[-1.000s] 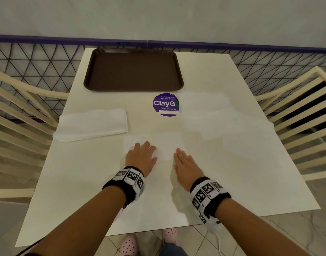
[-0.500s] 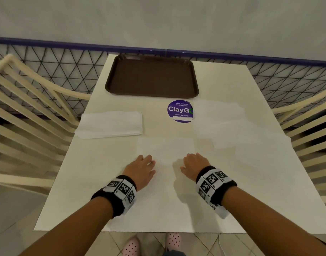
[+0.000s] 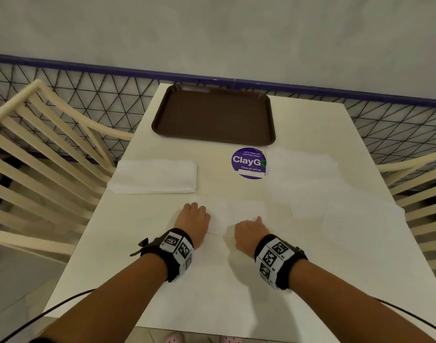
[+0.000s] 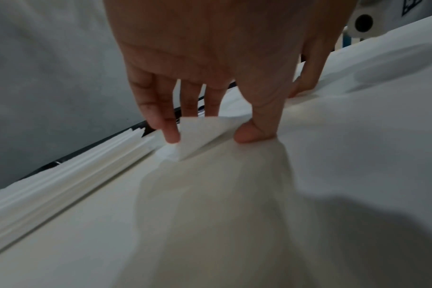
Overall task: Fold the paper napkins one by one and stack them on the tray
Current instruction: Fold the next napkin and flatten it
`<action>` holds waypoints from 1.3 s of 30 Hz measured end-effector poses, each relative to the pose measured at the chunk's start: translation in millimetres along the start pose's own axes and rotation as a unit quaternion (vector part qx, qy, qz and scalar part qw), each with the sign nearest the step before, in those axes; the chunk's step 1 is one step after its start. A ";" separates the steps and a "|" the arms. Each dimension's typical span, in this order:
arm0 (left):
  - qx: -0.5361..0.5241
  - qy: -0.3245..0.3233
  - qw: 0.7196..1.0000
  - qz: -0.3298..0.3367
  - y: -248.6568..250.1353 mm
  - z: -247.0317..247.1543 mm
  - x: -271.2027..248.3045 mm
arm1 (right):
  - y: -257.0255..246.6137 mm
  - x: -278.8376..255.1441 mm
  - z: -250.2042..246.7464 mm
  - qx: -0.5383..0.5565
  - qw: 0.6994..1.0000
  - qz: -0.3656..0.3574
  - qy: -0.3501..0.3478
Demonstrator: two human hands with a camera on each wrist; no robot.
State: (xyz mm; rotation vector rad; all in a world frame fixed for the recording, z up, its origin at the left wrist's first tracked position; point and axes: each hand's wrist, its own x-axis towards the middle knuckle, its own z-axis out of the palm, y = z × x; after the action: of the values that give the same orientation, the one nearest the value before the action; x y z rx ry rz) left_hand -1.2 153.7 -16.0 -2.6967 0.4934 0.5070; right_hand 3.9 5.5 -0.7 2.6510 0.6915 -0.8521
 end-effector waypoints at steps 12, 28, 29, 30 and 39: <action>0.045 -0.022 0.998 0.047 1.3 -17.3 10.1 | -5.2 14.6 13.3 0.005 0.999 0.033 0.025; -0.009 0.085 0.996 -0.019 -150.5 -85.0 8.7 | 41.8 14.6 -136.1 0.044 0.979 0.036 0.194; -0.017 0.088 0.995 -0.037 -165.5 -87.0 5.3 | 36.3 20.1 -147.7 0.051 0.977 0.033 0.206; -0.022 0.094 0.994 -0.056 -180.0 -87.9 1.0 | 30.0 25.9 -158.5 0.058 0.973 0.028 0.222; -0.044 0.227 0.973 -0.028 -239.7 -14.6 -20.7 | -37.8 80.4 -157.4 0.062 0.968 -0.001 0.242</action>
State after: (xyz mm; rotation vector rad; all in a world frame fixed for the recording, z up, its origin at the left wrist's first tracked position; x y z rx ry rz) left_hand 79.3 363.8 70.4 -2.9039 0.5192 -0.1164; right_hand 116.3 127.6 71.0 3.0018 0.7672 -0.2444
